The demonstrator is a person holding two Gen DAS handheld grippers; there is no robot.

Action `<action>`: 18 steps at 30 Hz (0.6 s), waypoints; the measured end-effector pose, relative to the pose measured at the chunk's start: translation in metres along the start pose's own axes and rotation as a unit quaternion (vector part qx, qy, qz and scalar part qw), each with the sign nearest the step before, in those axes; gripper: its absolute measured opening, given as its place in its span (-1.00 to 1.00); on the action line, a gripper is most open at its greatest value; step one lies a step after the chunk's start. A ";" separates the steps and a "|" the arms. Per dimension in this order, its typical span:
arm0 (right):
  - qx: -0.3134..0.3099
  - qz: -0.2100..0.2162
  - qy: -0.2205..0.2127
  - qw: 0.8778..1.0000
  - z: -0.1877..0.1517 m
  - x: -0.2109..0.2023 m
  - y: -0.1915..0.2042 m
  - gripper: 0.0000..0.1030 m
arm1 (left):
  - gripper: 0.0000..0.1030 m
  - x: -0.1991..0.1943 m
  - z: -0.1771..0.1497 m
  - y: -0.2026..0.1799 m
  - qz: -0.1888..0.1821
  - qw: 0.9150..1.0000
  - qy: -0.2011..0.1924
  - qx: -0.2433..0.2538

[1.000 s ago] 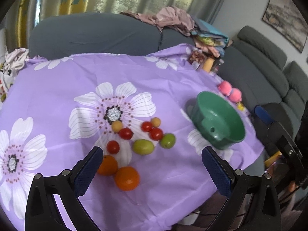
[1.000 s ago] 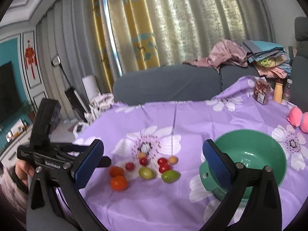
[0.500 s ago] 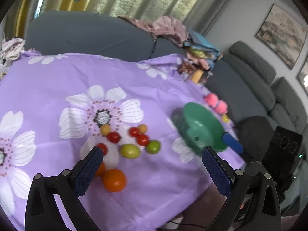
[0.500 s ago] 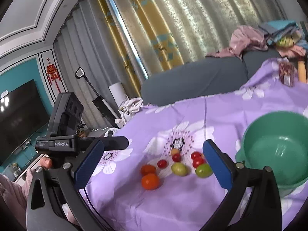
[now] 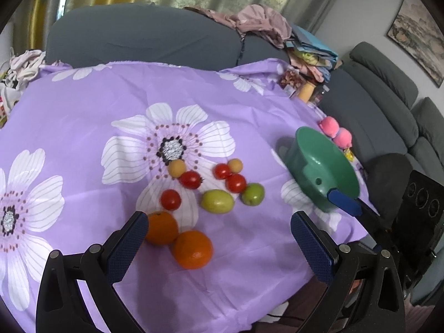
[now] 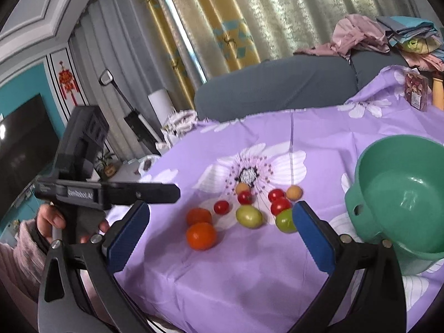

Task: Organize fruits
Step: 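Close the right gripper around the orange nearest the tools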

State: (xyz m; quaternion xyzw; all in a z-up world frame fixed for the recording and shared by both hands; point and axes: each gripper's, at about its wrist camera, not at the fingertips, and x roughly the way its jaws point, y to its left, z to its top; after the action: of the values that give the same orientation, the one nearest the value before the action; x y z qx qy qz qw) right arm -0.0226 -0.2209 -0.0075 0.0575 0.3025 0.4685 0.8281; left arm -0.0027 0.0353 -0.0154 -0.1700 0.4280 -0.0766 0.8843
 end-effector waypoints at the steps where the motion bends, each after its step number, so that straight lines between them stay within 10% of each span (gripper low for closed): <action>1: -0.002 0.002 0.007 1.000 -0.002 0.002 0.000 1.00 | 0.97 0.002 -0.001 0.002 0.006 1.000 0.003 0.002; 18: -0.001 0.044 0.147 0.988 -0.029 0.069 0.009 0.97 | 0.97 0.030 -0.023 0.012 0.023 0.996 0.073 0.049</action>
State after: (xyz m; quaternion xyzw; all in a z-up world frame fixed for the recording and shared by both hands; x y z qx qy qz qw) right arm -0.0198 -0.1650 -0.0588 0.0003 0.4175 0.5079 0.7535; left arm -0.0025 0.0331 -0.0549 -0.1101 0.4910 -0.0896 0.8595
